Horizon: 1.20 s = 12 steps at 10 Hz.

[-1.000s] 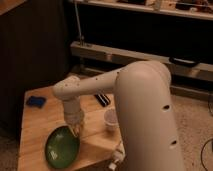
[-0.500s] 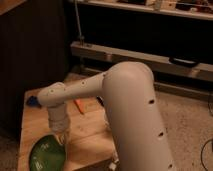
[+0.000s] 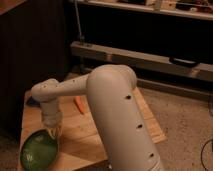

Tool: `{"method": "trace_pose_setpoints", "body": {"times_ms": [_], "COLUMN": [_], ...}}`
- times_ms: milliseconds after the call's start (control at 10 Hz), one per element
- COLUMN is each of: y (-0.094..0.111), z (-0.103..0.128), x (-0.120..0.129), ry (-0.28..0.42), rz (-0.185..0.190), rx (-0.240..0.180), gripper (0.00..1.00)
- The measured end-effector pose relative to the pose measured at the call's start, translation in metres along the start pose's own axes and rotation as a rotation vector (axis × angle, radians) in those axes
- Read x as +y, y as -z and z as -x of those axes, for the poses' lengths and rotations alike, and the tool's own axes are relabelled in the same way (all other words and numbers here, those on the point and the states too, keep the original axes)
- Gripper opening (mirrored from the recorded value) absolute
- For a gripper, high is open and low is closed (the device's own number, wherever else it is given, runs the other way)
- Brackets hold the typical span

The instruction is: Drag the ceramic bowl in a circle

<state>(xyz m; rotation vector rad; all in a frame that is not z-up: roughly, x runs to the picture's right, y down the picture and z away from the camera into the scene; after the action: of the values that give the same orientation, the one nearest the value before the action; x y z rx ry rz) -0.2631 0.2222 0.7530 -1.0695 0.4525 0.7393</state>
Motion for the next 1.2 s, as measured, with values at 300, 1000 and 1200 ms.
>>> {"method": "trace_pose_setpoints", "body": {"times_ms": [300,1000,1200], "y": [0.011,0.018,0.026], "z": [0.026,0.006,-0.016], "x": [-0.034,-0.117,-0.130], "ry": [-0.061,-0.276,-0.304], "rz": [0.000,-0.052,-0.061], "rx": [-0.023,-0.037,-0.048], "gripper": [0.00,0.00,0.00]}}
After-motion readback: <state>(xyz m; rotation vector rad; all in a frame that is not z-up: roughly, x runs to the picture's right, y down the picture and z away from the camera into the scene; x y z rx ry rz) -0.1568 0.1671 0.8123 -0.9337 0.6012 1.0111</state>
